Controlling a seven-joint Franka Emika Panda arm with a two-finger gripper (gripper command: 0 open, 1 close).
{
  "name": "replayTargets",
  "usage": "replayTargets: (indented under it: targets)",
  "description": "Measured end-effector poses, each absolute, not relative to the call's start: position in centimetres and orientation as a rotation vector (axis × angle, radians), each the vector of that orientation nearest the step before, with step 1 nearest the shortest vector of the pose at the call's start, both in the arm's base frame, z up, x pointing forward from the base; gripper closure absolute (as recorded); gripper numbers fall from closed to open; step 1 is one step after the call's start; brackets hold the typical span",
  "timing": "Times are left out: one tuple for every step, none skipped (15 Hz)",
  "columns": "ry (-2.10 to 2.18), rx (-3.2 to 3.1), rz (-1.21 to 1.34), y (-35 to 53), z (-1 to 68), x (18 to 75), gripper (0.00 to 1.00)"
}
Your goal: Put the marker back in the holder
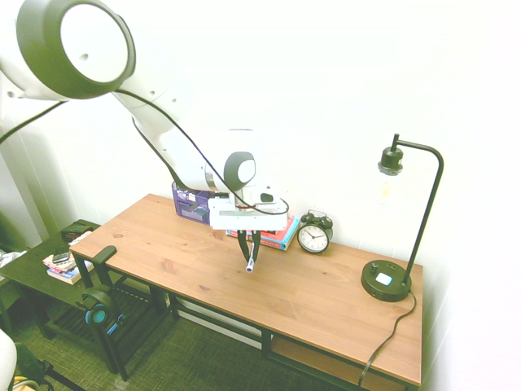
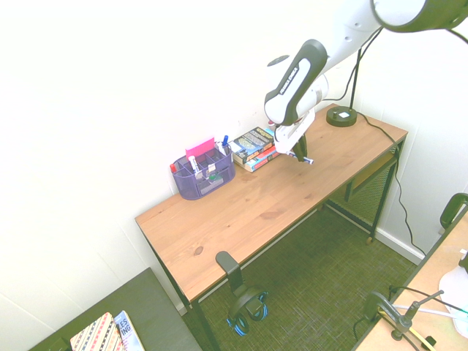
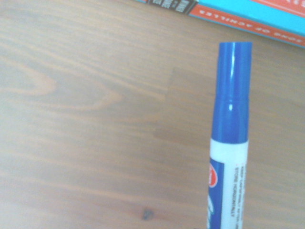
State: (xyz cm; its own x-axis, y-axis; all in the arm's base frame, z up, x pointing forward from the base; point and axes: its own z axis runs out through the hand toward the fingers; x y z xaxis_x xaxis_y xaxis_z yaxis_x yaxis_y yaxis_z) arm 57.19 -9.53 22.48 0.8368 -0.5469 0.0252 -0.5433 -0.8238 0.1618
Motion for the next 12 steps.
replayTargets:
  targets:
    - [-0.85,2.866,0.012,-9.1,24.2,56.6,1.0]
    - [-0.843,2.873,0.061,-8.2,26.1,56.4,1.0]
    - [-0.838,2.876,0.115,-7.0,28.0,56.4,1.0]
    - [-0.838,2.879,0.176,-5.2,30.0,56.6,1.0]
    - [-0.848,2.88,0.238,-3.4,31.7,56.8,1.0]
    - [-0.852,2.886,0.303,-1.3,33.1,56.9,1.0]
    - [-0.85,2.896,0.368,0.9,34.2,56.9,1.0]
    - [-0.851,2.907,0.436,3.1,35.0,56.9,1.0]
    - [-0.86,2.918,0.505,5.0,35.6,57.0,1.0]
    - [-0.875,2.937,0.578,6.7,36.1,57.2,1.0]
    - [-0.886,2.959,0.647,8.2,36.6,57.3,1.0]
    - [-0.892,2.969,0.712,9.5,36.8,57.4,1.0]
